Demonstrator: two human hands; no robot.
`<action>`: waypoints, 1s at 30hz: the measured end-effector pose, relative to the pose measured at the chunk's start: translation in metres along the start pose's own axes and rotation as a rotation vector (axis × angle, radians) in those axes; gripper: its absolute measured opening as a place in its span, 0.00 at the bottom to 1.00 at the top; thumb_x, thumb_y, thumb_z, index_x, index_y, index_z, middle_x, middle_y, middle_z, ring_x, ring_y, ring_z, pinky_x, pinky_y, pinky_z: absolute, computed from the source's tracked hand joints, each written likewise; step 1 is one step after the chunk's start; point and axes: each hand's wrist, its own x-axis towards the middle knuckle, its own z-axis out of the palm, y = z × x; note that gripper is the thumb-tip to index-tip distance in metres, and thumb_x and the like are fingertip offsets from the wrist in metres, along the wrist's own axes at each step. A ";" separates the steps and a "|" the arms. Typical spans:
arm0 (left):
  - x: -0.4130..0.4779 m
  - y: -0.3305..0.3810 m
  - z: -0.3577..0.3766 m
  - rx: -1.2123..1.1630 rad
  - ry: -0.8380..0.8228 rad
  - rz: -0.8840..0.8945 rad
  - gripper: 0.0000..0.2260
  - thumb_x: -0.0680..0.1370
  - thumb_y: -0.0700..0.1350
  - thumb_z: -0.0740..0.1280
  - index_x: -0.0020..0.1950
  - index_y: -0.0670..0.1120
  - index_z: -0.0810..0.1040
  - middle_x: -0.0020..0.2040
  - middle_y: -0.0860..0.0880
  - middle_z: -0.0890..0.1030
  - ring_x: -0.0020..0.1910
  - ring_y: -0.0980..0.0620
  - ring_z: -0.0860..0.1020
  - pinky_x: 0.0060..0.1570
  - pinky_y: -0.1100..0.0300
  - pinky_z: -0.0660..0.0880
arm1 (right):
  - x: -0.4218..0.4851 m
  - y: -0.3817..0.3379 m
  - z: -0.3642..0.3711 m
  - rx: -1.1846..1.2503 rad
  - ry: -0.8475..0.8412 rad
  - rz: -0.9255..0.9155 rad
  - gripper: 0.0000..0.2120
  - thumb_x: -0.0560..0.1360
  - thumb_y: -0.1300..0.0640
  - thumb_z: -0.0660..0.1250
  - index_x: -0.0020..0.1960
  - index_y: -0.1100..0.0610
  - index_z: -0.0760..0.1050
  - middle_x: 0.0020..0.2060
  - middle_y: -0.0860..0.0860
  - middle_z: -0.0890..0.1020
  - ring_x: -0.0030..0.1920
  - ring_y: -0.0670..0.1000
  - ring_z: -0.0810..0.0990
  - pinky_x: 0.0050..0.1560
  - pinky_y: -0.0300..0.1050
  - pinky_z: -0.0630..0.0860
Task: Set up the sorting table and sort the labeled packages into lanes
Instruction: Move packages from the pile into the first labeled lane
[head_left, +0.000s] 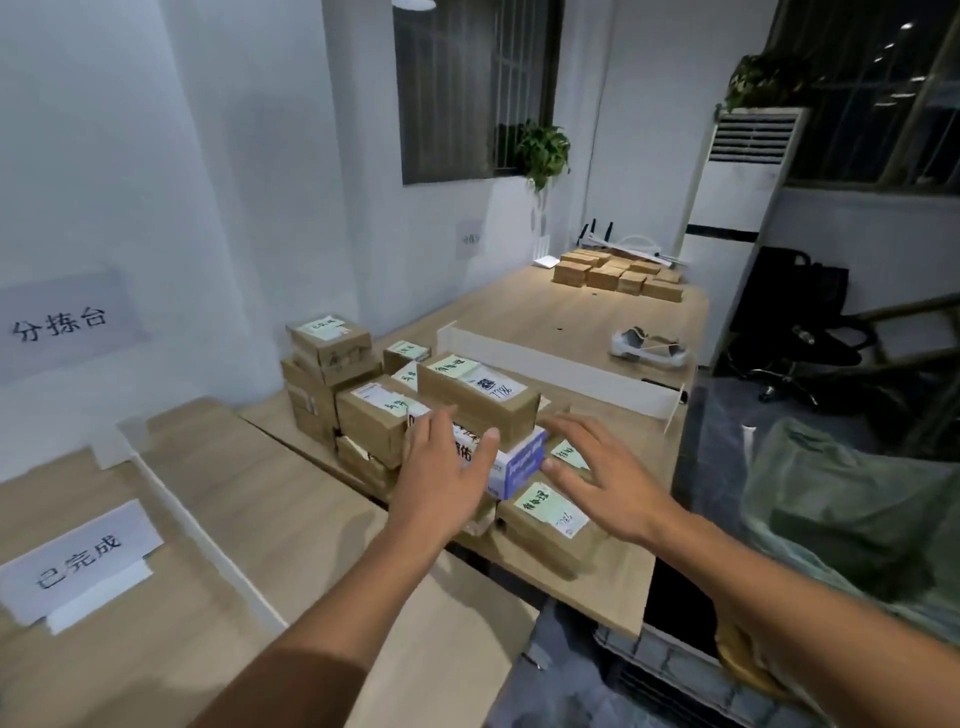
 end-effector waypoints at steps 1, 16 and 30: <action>0.007 0.001 0.011 -0.004 -0.002 0.007 0.32 0.79 0.68 0.58 0.78 0.52 0.62 0.76 0.51 0.65 0.76 0.51 0.63 0.68 0.53 0.66 | 0.012 0.019 -0.001 0.007 -0.029 -0.031 0.34 0.77 0.27 0.50 0.79 0.40 0.58 0.77 0.42 0.63 0.75 0.45 0.63 0.73 0.54 0.67; 0.178 -0.042 0.151 0.035 0.146 -0.342 0.38 0.77 0.70 0.60 0.81 0.54 0.53 0.82 0.57 0.51 0.80 0.54 0.52 0.77 0.43 0.61 | 0.272 0.181 0.057 0.086 -0.311 -0.333 0.31 0.75 0.23 0.45 0.76 0.27 0.51 0.77 0.33 0.55 0.74 0.38 0.62 0.71 0.50 0.69; 0.187 -0.025 0.176 -0.025 0.263 -0.498 0.34 0.75 0.65 0.64 0.76 0.70 0.49 0.80 0.65 0.59 0.75 0.61 0.67 0.71 0.52 0.71 | 0.320 0.204 0.098 0.387 -0.584 -0.630 0.36 0.74 0.25 0.53 0.75 0.26 0.39 0.73 0.25 0.58 0.69 0.28 0.62 0.64 0.23 0.61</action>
